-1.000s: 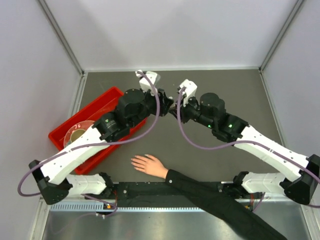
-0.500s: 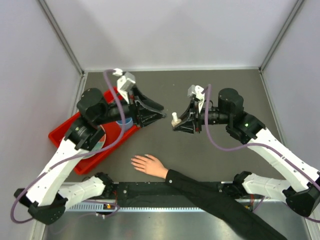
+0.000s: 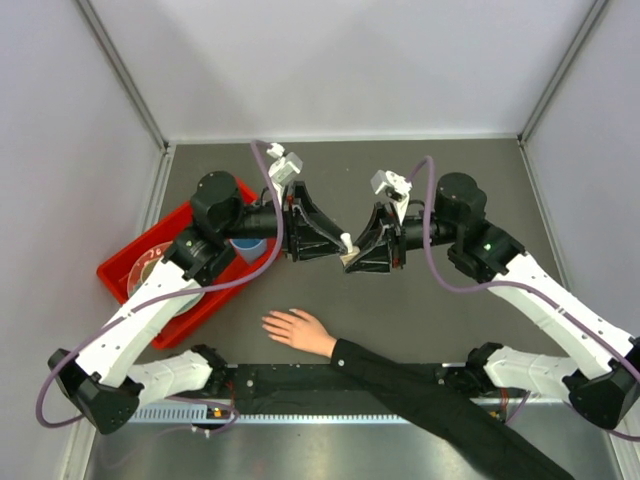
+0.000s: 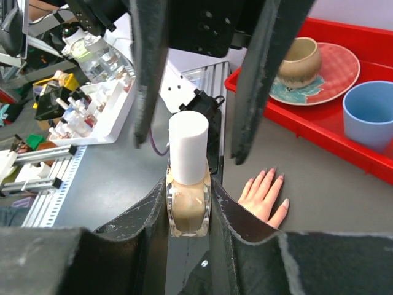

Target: Paint the nails

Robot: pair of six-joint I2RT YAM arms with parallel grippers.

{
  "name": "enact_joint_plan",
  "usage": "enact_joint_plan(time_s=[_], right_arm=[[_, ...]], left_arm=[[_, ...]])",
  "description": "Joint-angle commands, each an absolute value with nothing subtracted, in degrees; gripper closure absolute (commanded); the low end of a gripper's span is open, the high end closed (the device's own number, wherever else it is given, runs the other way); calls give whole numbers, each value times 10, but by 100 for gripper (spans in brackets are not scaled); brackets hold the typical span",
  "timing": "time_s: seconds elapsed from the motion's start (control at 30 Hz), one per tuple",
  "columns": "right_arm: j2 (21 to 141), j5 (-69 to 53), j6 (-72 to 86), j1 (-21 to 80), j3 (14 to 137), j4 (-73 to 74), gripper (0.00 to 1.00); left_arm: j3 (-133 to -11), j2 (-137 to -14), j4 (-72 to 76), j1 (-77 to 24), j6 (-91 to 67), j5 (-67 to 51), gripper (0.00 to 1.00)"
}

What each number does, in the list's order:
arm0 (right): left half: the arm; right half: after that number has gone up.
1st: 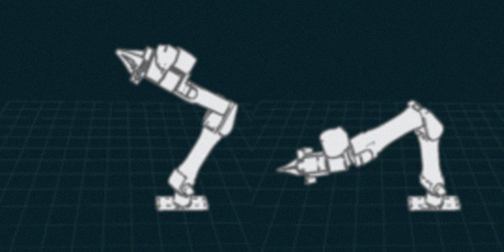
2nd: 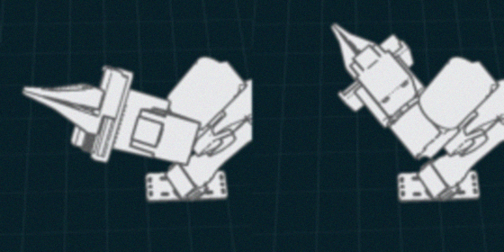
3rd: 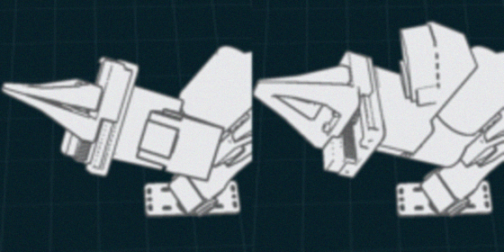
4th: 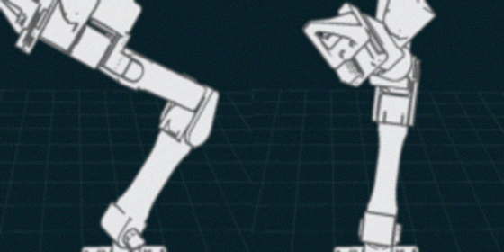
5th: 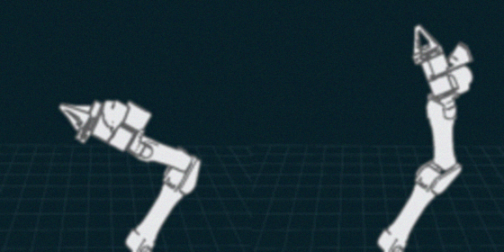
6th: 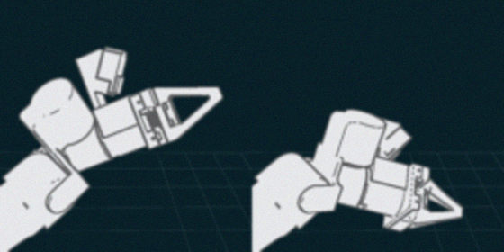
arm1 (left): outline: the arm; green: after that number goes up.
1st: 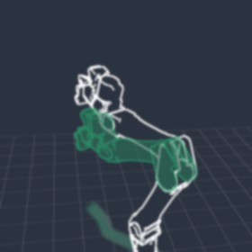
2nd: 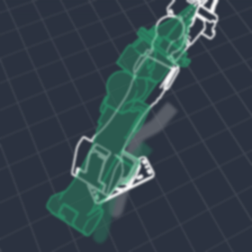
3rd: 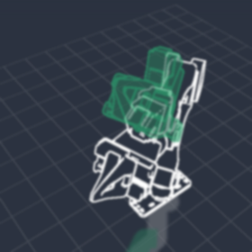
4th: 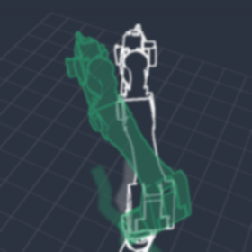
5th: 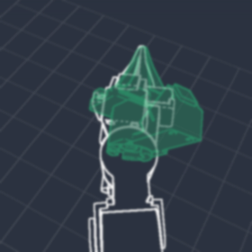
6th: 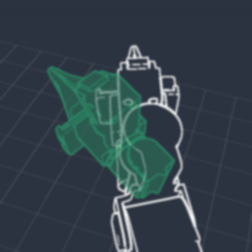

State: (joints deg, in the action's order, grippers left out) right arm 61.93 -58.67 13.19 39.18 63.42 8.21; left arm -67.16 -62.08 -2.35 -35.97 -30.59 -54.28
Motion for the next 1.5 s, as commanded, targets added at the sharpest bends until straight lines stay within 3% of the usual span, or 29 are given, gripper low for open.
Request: enact_joint_plan(time_s=[0.0, 0.23, 0.5, 0.63, 0.67, 0.77, 0.83, 0.9, 0.97, 1.07, 1.2, 1.33, 1.43, 1.47], right_arm=[[633, -607, 143, 386, 650, 40, 100], [638, -603, 148, 386, 655, 30, 100], [646, -598, 138, 387, 660, 37, 100], [646, -568, 118, 387, 670, 59, 100], [645, -556, 115, 386, 671, 67, 100], [635, -460, 109, 388, 671, 82, 100], [624, -336, 129, 392, 660, 81, 100], [616, -222, 128, 437, 655, 94, 100], [616, -49, 113, 480, 654, 98, 100], [646, 93, 104, 531, 676, 103, 100], [673, 197, 80, 544, 697, 114, 100], [673, 163, 34, 540, 702, 119, 100], [662, 57, 3, 534, 691, 121, 100], [656, 7, 3, 513, 687, 125, 100]], left_arm=[[-669, -609, 68, -359, -345, -570, 49], [-671, -621, 70, -359, -359, -584, 61], [-702, -640, 14, -360, -332, -570, 68], [-739, -659, -29, -361, -316, -554, 79], [-749, -664, -48, -366, -302, -546, 87], [-781, -668, -139, -380, -245, -464, 100], [-804, -659, -209, -388, -209, -370, 100], [-805, -638, -229, -408, -207, -176, 100], [-783, -621, -207, -447, -213, 28, 100], [-731, -606, -137, -503, -214, 185, 100], [-761, -650, -155, -530, -206, 281, 100], [-797, -664, -193, -527, -204, 270, 100], [-829, -663, -235, -517, -199, 175, 77], [-834, -661, -242, -512, -196, 145, 59]])
